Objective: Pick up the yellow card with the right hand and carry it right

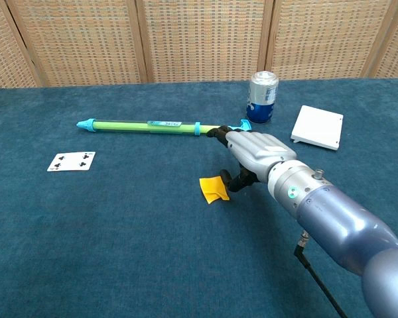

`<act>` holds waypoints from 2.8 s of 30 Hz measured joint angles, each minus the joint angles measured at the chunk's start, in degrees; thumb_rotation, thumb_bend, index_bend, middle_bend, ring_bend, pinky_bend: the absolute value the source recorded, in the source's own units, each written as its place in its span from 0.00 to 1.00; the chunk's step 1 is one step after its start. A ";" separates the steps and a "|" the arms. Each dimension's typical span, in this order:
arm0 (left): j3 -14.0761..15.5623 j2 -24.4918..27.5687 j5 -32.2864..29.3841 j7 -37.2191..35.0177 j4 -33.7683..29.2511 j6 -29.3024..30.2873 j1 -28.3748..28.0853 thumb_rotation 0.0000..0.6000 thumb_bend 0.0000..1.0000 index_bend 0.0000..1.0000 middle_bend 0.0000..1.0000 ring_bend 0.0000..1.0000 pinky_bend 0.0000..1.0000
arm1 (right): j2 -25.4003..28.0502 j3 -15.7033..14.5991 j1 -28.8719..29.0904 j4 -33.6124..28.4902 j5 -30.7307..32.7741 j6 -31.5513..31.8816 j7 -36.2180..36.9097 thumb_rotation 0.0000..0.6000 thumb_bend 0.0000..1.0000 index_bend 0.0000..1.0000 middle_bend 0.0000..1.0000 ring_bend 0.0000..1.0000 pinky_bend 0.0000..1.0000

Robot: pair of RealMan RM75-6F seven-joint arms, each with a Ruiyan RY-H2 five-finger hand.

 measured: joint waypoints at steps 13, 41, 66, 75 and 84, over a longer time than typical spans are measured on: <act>0.20 0.26 0.53 0.19 -0.58 0.29 0.04 1.00 0.17 0.00 0.00 0.00 0.00 | 1.78 -1.36 -1.45 -4.87 0.05 0.73 -0.30 1.00 0.45 0.11 0.00 0.00 0.00; -0.02 0.36 0.28 -1.07 -0.31 0.27 0.04 1.00 0.17 0.00 0.00 0.00 0.00 | -2.76 0.16 0.58 1.86 0.75 -0.58 -0.14 1.00 0.32 0.36 0.00 0.00 0.00; 0.22 0.48 0.70 -1.71 -0.35 0.19 -0.01 1.00 0.17 0.00 0.00 0.00 0.00 | -3.53 0.92 1.00 4.70 1.93 -2.12 0.78 1.00 0.48 0.53 0.04 0.00 0.00; 0.26 0.52 0.81 -2.02 -0.32 0.16 -0.04 1.00 0.17 0.00 0.00 0.00 0.00 | -3.42 1.04 1.02 4.56 2.39 -2.39 0.42 1.00 0.53 0.57 0.06 0.00 0.00; 0.30 0.59 0.85 -2.25 -0.35 0.10 -0.06 1.00 0.17 0.00 0.00 0.00 0.00 | -3.19 1.16 1.14 4.17 3.15 -2.89 -0.16 1.00 0.57 0.60 0.08 0.00 0.00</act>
